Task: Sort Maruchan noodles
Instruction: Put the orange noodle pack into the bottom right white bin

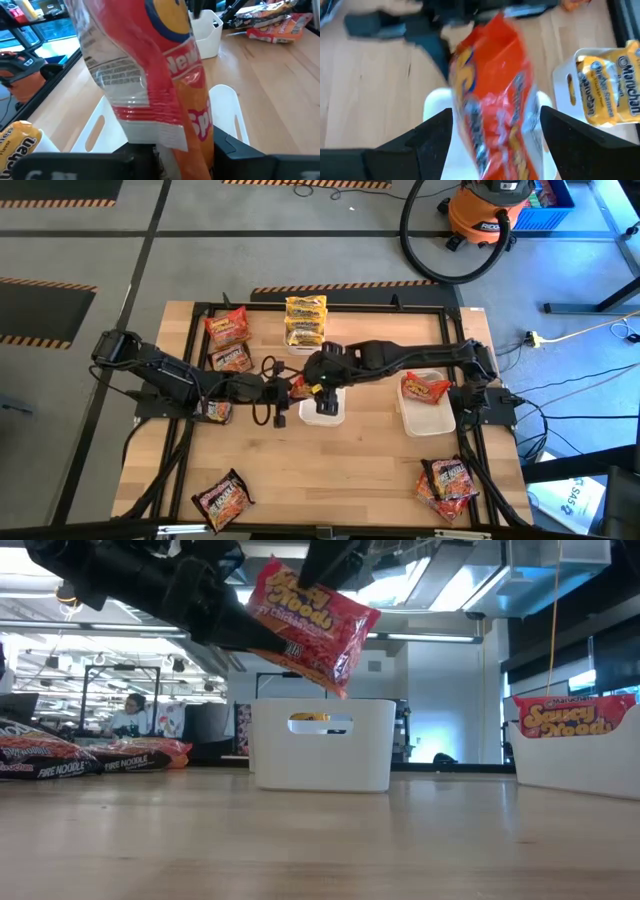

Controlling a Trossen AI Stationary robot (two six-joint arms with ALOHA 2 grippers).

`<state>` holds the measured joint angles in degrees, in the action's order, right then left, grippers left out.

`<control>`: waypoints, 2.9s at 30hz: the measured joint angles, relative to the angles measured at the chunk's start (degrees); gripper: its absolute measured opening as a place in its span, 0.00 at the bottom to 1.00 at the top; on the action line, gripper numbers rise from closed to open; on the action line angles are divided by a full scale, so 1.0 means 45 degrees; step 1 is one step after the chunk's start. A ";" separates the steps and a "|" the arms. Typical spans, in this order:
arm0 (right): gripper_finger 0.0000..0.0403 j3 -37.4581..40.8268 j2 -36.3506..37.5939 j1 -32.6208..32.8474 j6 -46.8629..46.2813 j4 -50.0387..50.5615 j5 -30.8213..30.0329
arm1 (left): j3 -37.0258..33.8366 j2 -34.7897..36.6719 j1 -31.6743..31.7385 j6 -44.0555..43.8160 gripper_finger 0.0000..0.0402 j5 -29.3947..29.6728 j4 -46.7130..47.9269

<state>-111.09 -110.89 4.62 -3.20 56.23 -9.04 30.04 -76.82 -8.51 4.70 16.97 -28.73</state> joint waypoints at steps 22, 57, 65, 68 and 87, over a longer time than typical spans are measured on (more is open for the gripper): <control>0.70 0.0493 0.0237 0.0049 0.0398 -0.0217 0.0922 | 0.0005 0.0000 -0.0243 0.0750 0.16 -0.0042 -0.0188; 0.70 -0.0787 -0.0049 -0.0228 0.0476 0.1699 0.2294 | 0.0005 0.0000 -0.0488 0.1592 0.16 -0.0032 -0.0251; 0.70 -0.0792 -0.0368 -0.0198 0.0479 0.1205 0.2605 | 0.0005 0.0000 -0.0544 0.1775 0.16 -0.0031 -0.0427; 0.70 -0.0794 -0.0559 -0.0198 0.0466 0.1011 0.2585 | 0.0005 0.0000 -0.0544 0.1775 0.16 -0.0033 -0.0438; 0.70 -0.2075 -0.0600 -0.0198 0.0238 0.2790 0.1823 | 0.0005 0.0005 -0.0543 0.1798 0.16 0.0002 -0.0704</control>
<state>-120.42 -113.59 3.73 -2.13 68.79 -0.84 30.06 -76.79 -10.96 12.79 16.98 -31.90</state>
